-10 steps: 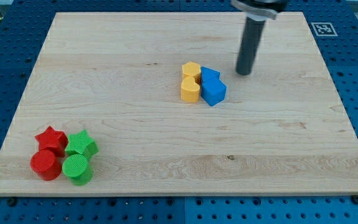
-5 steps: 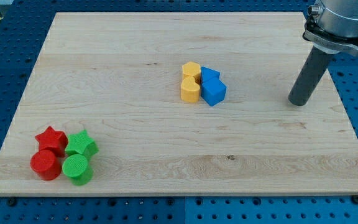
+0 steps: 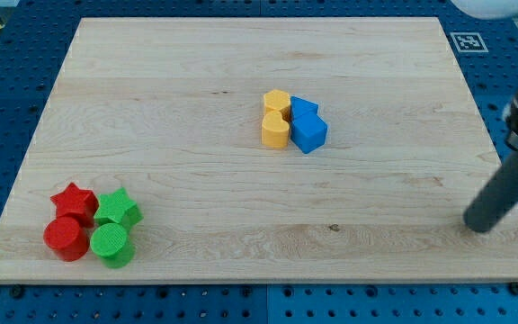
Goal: Move the arm to the bottom left side of the board
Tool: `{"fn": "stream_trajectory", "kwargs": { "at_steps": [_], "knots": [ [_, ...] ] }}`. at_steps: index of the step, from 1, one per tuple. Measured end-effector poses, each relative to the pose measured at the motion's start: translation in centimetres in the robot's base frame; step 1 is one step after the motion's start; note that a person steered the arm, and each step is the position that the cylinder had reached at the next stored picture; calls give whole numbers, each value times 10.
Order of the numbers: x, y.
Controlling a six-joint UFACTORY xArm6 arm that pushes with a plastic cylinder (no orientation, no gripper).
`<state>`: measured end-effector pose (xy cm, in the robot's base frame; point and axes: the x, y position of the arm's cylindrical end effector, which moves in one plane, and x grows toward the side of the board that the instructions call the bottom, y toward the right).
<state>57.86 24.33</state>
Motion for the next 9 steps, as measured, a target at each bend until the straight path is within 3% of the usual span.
{"fn": "stream_trajectory", "kwargs": {
  "at_steps": [1, 7, 8, 9],
  "knots": [
    [34, 12],
    [39, -1],
    [40, -21],
    [40, -90]
  ]
}}
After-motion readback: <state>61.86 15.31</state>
